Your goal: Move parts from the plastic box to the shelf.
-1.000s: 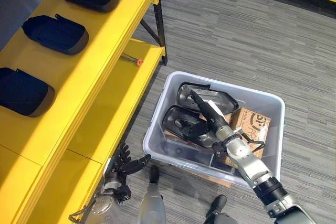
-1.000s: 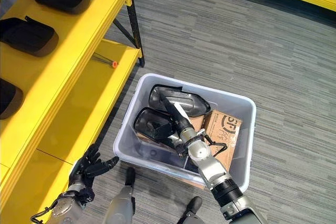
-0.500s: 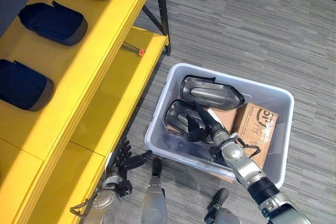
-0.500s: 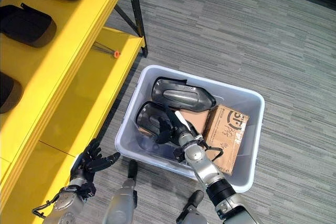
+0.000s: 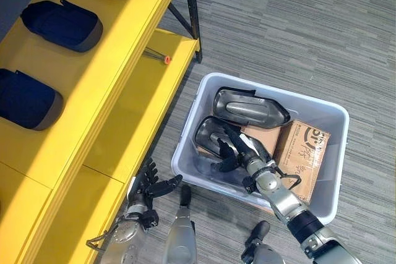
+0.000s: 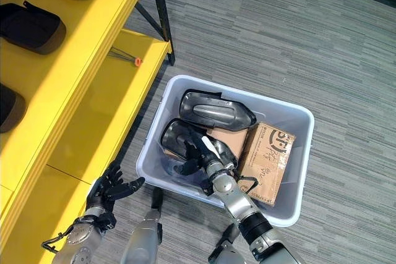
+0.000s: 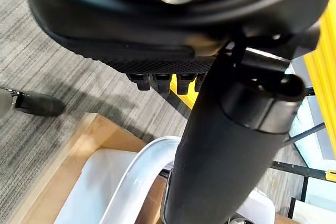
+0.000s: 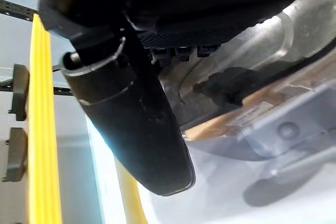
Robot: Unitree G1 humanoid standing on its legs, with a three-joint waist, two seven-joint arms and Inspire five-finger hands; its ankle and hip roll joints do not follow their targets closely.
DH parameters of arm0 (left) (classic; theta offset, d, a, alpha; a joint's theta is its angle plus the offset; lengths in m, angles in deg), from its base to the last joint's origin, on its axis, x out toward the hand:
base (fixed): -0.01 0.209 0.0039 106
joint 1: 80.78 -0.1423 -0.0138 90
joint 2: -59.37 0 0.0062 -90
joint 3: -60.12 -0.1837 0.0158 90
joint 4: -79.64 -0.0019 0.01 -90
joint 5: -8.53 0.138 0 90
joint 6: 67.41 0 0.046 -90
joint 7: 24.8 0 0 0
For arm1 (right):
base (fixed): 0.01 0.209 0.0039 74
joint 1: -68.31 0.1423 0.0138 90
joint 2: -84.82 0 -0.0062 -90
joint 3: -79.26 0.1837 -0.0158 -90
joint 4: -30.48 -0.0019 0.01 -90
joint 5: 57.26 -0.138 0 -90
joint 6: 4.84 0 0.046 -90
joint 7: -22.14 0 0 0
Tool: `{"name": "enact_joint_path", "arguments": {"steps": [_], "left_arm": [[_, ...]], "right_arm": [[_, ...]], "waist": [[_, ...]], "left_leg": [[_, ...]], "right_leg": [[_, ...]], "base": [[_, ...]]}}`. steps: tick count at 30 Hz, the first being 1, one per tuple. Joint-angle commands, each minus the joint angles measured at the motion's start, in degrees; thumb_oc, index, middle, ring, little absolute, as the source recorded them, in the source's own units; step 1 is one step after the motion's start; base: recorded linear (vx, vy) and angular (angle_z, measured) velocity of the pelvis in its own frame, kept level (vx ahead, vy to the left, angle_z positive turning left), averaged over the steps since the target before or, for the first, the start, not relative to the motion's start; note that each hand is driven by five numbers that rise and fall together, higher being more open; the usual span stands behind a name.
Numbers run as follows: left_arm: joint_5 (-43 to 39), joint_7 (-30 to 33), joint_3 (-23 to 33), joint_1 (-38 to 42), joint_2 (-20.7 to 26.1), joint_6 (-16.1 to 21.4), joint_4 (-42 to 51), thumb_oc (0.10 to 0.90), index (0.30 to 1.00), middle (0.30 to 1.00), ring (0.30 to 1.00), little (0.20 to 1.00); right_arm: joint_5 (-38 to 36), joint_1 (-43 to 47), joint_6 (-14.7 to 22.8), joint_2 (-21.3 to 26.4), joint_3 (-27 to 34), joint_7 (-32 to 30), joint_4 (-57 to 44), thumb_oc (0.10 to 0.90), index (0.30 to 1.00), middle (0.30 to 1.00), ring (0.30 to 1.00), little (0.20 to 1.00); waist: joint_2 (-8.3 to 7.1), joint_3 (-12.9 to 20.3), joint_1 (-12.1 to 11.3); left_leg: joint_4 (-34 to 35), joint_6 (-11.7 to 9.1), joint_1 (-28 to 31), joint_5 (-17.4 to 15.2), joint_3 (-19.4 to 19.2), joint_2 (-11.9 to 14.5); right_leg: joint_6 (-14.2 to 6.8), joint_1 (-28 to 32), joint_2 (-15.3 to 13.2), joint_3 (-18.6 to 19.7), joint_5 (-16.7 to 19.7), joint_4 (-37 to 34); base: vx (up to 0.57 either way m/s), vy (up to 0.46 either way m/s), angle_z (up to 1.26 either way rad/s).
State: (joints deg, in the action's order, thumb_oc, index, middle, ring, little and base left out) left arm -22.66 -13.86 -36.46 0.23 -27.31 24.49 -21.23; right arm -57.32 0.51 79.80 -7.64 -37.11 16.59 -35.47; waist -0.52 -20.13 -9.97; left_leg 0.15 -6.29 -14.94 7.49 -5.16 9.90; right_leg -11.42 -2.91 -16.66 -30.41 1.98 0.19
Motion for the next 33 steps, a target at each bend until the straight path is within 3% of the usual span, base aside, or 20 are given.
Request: {"name": "enact_joint_path", "arguments": {"steps": [1,17,26,29,33], "left_arm": [[-0.1,1.1,2.0,1.1,3.8,5.1,5.0,0.9,1.0,1.0,1.0,1.0],[-0.3,1.9,1.2,1.8,3.6,6.0,5.0,0.9,1.0,1.0,1.0,1.0],[-0.6,1.1,1.3,2.4,3.2,7.0,5.2,0.9,1.0,1.0,1.0,1.0],[-0.8,0.0,1.5,2.4,3.1,7.5,5.3,0.9,1.0,1.0,1.0,1.0],[-1.2,-1.1,1.6,2.7,3.1,7.7,5.2,0.9,1.0,1.0,1.0,1.0]], "right_arm": [[1.1,6.7,3.8,-1.8,-0.9,-1.1,-2.5,0.9,1.0,1.0,1.0,1.0],[5.2,8.1,3.1,-1.5,-1.1,-2.9,5.0,0.9,1.0,1.0,1.0,1.0],[18.0,10.5,3.5,5.4,-3.0,-1.9,6.5,0.9,1.0,1.0,1.0,1.0],[25.4,12.2,4.4,9.4,-5.2,-0.5,6.4,0.9,1.0,1.0,1.0,1.0],[29.0,13.2,5.5,12.5,-7.2,1.6,5.3,0.9,1.0,1.0,1.0,1.0]], "waist": [[-1.66,-2.4,-0.7],[-1.8,-3.9,-0.9],[-2.35,-4.7,-0.6],[-2.82,-4.9,-0.6],[-3.23,-5.0,-0.5]], "left_leg": [[-4.4,1.0,0.7,-6.6,-0.7,0.8],[-4.2,1.1,-0.1,-6.4,-0.9,0.7],[-4.3,1.1,-0.6,-6.5,-0.9,0.8],[-4.3,1.1,-0.6,-6.6,-0.9,0.8],[-4.2,1.0,-0.5,-6.6,-1.0,0.9]], "right_leg": [[0.3,-1.6,-2.2,2.8,1.2,1.8],[0.1,-2.7,-2.3,3.0,1.6,2.0],[0.0,-3.4,-2.1,3.2,1.6,2.2],[-0.1,-3.7,-1.9,3.5,1.5,2.3],[-0.1,-3.8,-1.9,3.7,1.5,2.3]], "base": [[0.0,0.0,0.0],[0.0,0.0,0.0],[0.0,0.0,0.0],[0.0,0.0,0.0],[0.0,0.0,0.0]]}}
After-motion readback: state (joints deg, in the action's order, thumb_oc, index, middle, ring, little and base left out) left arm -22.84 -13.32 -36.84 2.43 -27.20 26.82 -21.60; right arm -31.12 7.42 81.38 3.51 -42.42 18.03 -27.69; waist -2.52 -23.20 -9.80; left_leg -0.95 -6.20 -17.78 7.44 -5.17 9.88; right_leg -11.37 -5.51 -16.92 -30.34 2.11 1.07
